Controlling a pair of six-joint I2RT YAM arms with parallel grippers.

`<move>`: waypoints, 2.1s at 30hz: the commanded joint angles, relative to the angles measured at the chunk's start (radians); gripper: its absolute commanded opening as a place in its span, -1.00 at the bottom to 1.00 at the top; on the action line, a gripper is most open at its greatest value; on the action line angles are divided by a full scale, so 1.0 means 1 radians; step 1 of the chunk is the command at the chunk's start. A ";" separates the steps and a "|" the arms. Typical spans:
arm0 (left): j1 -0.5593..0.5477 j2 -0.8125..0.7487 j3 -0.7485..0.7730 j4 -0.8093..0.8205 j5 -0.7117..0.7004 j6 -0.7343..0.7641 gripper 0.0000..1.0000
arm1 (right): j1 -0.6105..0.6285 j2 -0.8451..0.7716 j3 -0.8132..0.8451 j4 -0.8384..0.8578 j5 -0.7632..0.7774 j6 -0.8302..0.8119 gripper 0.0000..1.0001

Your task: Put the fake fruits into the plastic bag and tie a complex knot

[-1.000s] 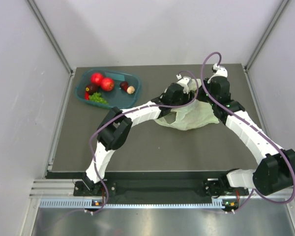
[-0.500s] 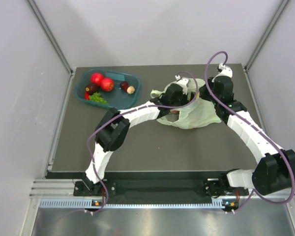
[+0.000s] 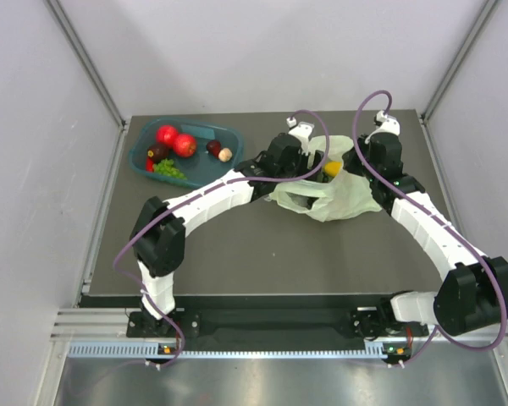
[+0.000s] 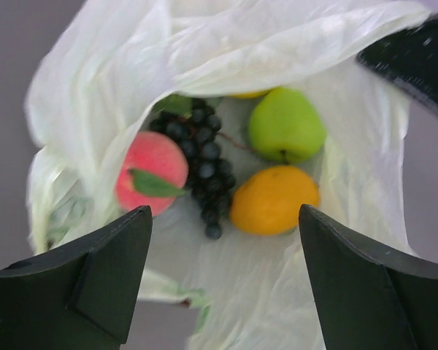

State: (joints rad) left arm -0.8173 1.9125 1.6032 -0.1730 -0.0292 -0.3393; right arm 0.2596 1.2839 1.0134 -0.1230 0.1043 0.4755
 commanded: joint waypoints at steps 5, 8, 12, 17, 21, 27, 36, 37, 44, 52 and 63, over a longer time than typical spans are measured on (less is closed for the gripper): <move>0.049 -0.188 -0.043 -0.184 0.015 0.088 0.70 | -0.013 -0.008 0.004 0.043 -0.025 -0.008 -1.00; 0.091 -0.231 -0.052 -0.235 0.177 0.083 0.68 | -0.013 -0.005 0.005 0.040 -0.028 -0.012 -1.00; 0.162 -0.306 -0.121 -0.209 0.346 0.033 0.61 | -0.014 0.002 0.002 0.042 -0.037 -0.014 -1.00; 0.278 -0.359 -0.146 -0.216 0.377 0.048 0.46 | -0.014 0.002 0.005 0.037 -0.051 -0.026 -1.00; 0.383 -0.371 -0.128 -0.247 0.332 0.100 0.46 | -0.013 0.011 0.019 0.017 -0.066 -0.049 -1.00; 0.483 -0.293 -0.069 -0.309 0.149 0.068 0.43 | -0.011 0.011 0.019 0.017 -0.083 -0.060 -1.00; 0.581 -0.087 0.033 -0.306 0.049 0.025 0.35 | -0.011 0.011 0.021 0.016 -0.089 -0.067 -1.00; 0.589 -0.060 0.052 -0.310 0.046 0.023 0.35 | -0.011 0.011 0.024 0.016 -0.087 -0.069 -1.00; 0.633 0.198 0.207 -0.286 0.057 -0.015 0.35 | -0.011 0.000 0.028 0.014 -0.089 -0.074 -1.00; 0.636 0.324 0.251 -0.197 0.152 -0.038 0.52 | -0.011 0.003 0.031 0.016 -0.089 -0.077 -1.00; 0.636 0.439 0.357 -0.198 0.170 -0.098 0.22 | -0.011 -0.004 0.027 0.016 -0.087 -0.080 -1.00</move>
State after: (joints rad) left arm -0.1833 2.3333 1.9163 -0.4145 0.1318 -0.4076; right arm 0.2588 1.2972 1.0092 -0.1284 0.0231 0.4107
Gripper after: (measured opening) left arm 0.631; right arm 0.006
